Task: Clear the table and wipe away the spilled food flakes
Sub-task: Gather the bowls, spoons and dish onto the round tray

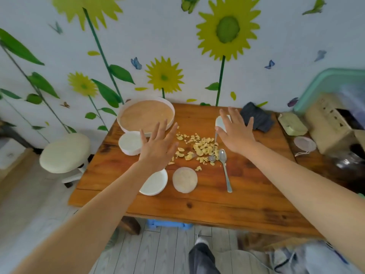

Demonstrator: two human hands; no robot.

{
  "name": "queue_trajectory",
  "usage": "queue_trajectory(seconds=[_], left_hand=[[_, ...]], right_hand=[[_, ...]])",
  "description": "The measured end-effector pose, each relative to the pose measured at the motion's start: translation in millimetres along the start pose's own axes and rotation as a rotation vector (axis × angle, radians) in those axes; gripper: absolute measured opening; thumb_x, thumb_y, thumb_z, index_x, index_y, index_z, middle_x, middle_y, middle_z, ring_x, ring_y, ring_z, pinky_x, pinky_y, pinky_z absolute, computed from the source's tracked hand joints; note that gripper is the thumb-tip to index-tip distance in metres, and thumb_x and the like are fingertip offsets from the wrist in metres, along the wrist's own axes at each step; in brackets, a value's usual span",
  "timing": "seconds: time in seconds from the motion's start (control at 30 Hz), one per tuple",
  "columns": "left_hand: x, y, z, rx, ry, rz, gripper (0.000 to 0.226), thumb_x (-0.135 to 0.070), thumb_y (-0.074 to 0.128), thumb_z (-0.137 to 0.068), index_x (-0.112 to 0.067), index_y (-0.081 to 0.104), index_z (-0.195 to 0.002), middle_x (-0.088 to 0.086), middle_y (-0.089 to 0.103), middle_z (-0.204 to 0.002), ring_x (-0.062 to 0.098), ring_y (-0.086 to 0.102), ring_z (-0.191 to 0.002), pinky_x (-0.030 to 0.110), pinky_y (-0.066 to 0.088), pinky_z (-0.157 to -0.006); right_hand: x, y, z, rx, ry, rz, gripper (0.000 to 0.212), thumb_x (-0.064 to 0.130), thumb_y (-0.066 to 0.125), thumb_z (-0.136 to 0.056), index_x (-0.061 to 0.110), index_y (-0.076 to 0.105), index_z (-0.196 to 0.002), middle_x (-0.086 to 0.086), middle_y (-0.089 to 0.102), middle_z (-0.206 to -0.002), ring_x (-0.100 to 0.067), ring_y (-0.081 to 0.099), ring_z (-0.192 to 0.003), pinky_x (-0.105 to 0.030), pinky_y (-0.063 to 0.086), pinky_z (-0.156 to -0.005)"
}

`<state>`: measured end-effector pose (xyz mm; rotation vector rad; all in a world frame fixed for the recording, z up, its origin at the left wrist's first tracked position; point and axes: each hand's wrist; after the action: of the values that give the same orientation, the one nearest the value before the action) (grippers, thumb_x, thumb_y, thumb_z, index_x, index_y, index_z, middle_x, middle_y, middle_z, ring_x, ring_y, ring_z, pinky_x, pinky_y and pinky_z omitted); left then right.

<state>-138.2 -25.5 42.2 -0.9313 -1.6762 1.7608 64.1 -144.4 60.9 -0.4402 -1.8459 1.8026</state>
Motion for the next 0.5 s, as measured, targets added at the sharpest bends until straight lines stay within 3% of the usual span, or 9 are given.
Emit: queue_trajectory(seconds=[0.1, 0.13, 0.2, 0.4, 0.5], left_hand=[[1, 5, -19, 0.016, 0.015, -0.010, 0.055, -0.045, 0.015, -0.098, -0.034, -0.007, -0.147, -0.003, -0.014, -0.158, 0.020, -0.014, -0.146, 0.057, -0.011, -0.112], [1, 7, -32, 0.030, 0.012, -0.005, 0.055, -0.045, 0.015, -0.098, -0.034, -0.006, -0.148, -0.003, -0.014, -0.158, 0.020, -0.014, -0.146, 0.057, -0.010, -0.112], [-2, 11, -49, 0.060, 0.003, 0.017, 0.055, -0.045, 0.016, -0.098, -0.034, -0.005, -0.148, -0.002, -0.012, -0.158, 0.020, -0.013, -0.146, 0.058, -0.010, -0.112], [-21, 37, -120, 0.143, 0.018, 0.021, 0.056, -0.049, 0.012, -0.096, -0.035, -0.008, -0.147, -0.003, -0.012, -0.158, 0.019, -0.013, -0.146, 0.056, -0.009, -0.113], [-31, 54, -144, 0.231, 0.017, 0.018, 0.057, -0.050, 0.013, -0.097, -0.035, -0.008, -0.147, -0.002, -0.012, -0.158, 0.019, -0.014, -0.146, 0.055, -0.009, -0.113]], right_hand=[[-8, 5, -26, 0.022, 0.029, -0.005, 0.056, 0.041, 0.028, -0.098, 0.020, 0.014, -0.148, -0.008, 0.013, -0.157, -0.027, 0.012, -0.145, -0.057, 0.005, -0.113], [-12, 6, -39, 0.051, 0.043, -0.006, 0.053, 0.040, 0.031, -0.098, 0.017, 0.024, -0.145, -0.011, 0.028, -0.152, -0.030, 0.027, -0.139, -0.053, 0.017, -0.111], [-19, 10, -55, 0.158, 0.081, -0.012, 0.040, 0.033, 0.035, -0.097, 0.016, 0.044, -0.132, -0.011, 0.052, -0.132, -0.031, 0.049, -0.118, -0.041, 0.039, -0.094], [-64, 60, -104, 0.300, 0.242, -0.023, 0.028, 0.017, 0.041, -0.092, 0.011, 0.060, -0.111, -0.007, 0.064, -0.106, -0.024, 0.059, -0.090, -0.030, 0.043, -0.066], [-75, 86, -120, 0.364, 0.263, -0.103, 0.017, 0.009, 0.043, -0.088, 0.009, 0.059, -0.085, -0.004, 0.060, -0.081, -0.022, 0.056, -0.078, -0.028, 0.042, -0.058]])
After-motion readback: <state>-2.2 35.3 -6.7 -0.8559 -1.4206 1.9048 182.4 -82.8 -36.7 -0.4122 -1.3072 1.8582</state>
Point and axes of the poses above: each hand's wrist, its own z-axis away from the middle knuckle, its own y-axis out of the palm, x = y × z
